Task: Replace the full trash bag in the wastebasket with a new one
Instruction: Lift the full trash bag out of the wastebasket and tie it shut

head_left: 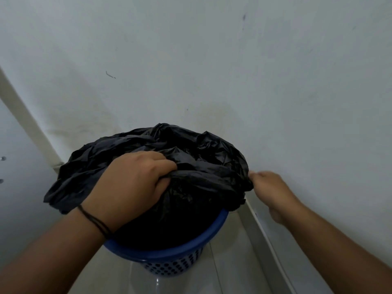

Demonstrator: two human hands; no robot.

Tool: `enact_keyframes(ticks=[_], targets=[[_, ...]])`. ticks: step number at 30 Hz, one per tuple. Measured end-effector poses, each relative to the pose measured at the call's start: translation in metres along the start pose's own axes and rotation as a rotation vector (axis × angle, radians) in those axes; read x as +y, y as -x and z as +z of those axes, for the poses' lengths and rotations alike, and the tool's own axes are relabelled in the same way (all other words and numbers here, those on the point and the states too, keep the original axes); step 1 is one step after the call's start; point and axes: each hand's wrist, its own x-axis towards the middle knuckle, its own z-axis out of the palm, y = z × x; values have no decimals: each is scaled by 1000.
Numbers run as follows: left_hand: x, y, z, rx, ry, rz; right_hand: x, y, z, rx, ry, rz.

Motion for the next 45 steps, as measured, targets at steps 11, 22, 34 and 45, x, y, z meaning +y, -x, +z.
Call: enact_keyframes(ticks=[11, 22, 34, 45], targets=[[-6, 0, 10, -23, 12, -84, -33, -15, 5, 15, -176, -225], [-15, 0, 12, 49, 207, -129, -106, -38, -4, -566, -192, 187], [-34, 5, 5, 5, 451, -20, -156, -68, 18, 4, 555, -563], [-145, 43, 19, -316, 652, -1285, -160, -70, 40, 71, 567, -769]])
